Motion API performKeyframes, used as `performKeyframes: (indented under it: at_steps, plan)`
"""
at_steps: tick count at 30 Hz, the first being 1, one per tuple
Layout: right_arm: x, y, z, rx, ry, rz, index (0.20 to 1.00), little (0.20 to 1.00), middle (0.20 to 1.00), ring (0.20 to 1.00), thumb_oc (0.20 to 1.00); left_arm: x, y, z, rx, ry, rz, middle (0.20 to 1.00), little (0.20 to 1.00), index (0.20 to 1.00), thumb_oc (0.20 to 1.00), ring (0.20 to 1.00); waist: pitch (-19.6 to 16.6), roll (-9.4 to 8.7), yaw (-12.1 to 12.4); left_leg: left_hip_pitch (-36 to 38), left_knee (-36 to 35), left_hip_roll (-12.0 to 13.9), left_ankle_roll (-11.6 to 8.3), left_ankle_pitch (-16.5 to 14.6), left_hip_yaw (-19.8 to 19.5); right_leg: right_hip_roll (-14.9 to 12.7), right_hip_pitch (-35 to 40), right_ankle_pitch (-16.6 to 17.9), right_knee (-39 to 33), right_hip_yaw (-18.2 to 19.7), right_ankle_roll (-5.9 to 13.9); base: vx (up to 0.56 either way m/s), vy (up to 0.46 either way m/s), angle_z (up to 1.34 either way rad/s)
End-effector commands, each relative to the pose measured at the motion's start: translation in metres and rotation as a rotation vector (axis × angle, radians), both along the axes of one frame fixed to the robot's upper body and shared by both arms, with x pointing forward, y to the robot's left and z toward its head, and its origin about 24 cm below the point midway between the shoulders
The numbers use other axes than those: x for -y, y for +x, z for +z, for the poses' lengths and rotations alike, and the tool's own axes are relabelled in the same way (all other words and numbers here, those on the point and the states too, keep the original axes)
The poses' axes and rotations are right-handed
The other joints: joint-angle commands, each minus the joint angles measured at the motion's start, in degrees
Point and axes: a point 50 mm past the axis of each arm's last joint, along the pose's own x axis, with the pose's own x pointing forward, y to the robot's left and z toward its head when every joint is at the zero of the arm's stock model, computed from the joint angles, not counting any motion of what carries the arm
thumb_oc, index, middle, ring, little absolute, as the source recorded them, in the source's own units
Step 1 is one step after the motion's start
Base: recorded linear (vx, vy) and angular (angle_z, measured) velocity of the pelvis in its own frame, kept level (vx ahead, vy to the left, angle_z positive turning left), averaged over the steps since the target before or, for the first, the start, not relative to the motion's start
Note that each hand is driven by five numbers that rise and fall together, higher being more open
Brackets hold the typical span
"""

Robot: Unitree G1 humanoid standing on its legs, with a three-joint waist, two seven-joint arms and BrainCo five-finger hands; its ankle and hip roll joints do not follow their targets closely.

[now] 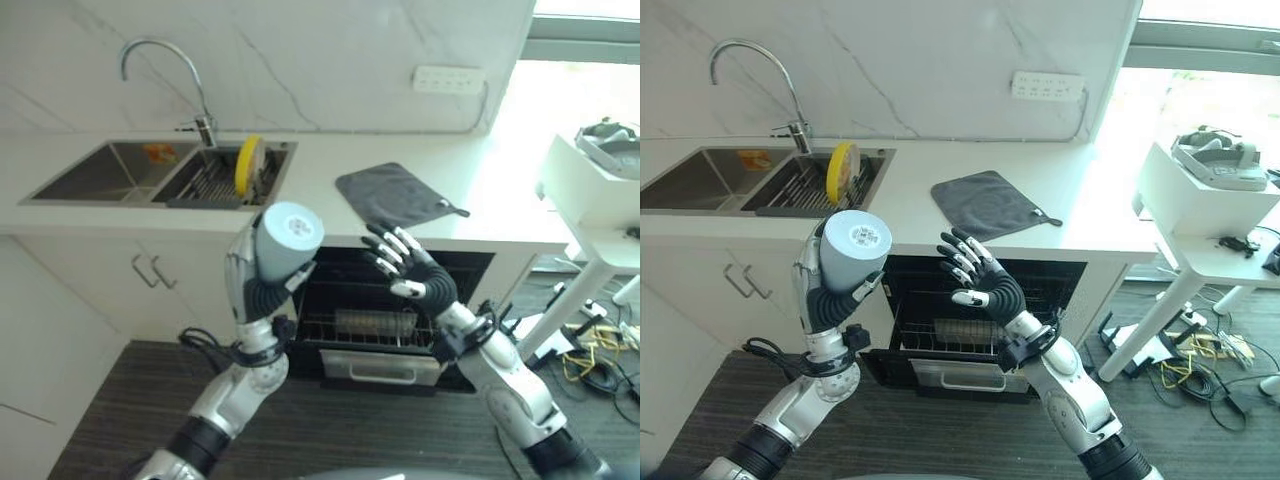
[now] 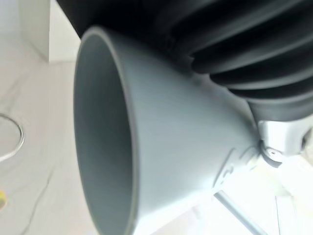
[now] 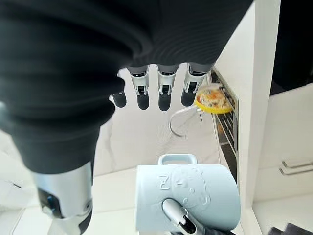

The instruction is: Place the dishes in the dishwasher.

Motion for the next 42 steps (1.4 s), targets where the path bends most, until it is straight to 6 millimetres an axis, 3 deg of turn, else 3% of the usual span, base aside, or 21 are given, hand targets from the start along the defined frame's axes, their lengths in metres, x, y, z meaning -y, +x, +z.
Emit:
performKeyframes:
  at_steps: [1, 16, 42]
  plan:
    - [-0.007, 0.008, 0.039, 0.144, 0.076, 0.016, 1.0, 1.0, 1.0, 1.0, 1.0, 0.001, 0.023, 0.034, 0.199, 0.056, 0.04, 0.2, 0.2, 0.2, 0.2, 0.2, 1.97, -3.2, 0.64, -0.7, 2.81, 0.53, -0.3, -6.68, -4.13, -2.84, 1.7, -7.24, 2.73, 0.88, 1.82, 0.03, 0.024, 0.03]
    - [-0.032, 0.016, 0.049, 0.15, 0.032, 0.066, 1.0, 1.0, 1.0, 1.0, 1.0, 0.017, 0.029, 0.037, 0.179, 0.09, 0.009, 0.2, 0.2, 0.2, 0.2, 0.2, 2.32, -3.61, 2.2, -0.29, 3.21, -0.29, -0.21, -6.71, -4.21, -2.67, 3.4, -7.51, 2.29, 0.63, 1.11, 0.01, -0.001, 0.07]
    - [-0.068, 0.023, 0.058, 0.134, 0.022, 0.12, 1.0, 1.0, 1.0, 1.0, 1.0, 0.046, 0.026, 0.028, 0.092, 0.146, -0.196, 0.2, 0.2, 0.2, 0.2, 0.2, 2.96, -3.13, 1.97, 0.73, 4.48, -0.4, -0.04, -7.31, -2.43, -2.56, 4.05, -8.67, 3.58, 1.09, 0.24, 0.0, 0.0, 0.01]
